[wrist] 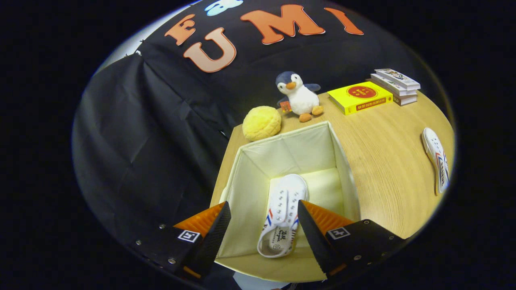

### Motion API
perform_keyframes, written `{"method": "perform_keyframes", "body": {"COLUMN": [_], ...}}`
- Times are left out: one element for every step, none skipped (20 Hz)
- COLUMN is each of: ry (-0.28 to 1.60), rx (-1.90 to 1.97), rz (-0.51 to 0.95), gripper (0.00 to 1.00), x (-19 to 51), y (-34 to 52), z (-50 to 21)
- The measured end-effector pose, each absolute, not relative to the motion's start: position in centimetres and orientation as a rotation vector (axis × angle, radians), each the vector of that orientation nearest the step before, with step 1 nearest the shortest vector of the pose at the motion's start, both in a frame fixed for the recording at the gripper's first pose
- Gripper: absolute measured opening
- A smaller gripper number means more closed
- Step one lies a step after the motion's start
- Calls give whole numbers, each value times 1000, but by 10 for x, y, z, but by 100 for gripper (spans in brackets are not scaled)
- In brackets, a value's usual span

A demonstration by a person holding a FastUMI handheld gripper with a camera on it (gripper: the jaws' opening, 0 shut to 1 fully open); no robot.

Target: Open the storage box then place both shoes into the box .Put the left shoe in first, then the right shoe, with the right side of both shoes facing outward in a uniform manner.

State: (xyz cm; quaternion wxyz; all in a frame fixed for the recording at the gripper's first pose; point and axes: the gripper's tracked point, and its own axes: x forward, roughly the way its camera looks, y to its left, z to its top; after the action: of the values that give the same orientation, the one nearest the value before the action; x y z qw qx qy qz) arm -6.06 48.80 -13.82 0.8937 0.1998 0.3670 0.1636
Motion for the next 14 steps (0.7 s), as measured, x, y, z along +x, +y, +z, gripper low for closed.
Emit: {"method": "perform_keyframes", "body": {"ry": [733,705,684,664,647,637,634,634,638,639,640,641,643,645], "rx": [413,410,407,400,390,378,371,371,372,369,358,343,326,311], "rz": [342,342,342,337,319,295,269,239,207,169,130,96,62,24], "gripper": [99,99,99,98,99,98,98,98,98,99,98,98,99,99], "x": [-57,-54,-52,-50,-47,-45,-43,-41,-39,-36,-34,-33,-33,-27], "y": [478,466,454,440,423,403,382,362,339,316,289,264,237,215], "z": [-128,-120,-113,-109,-108,-110,-114,-119,-125,-130,-134,-140,-145,-148]}}
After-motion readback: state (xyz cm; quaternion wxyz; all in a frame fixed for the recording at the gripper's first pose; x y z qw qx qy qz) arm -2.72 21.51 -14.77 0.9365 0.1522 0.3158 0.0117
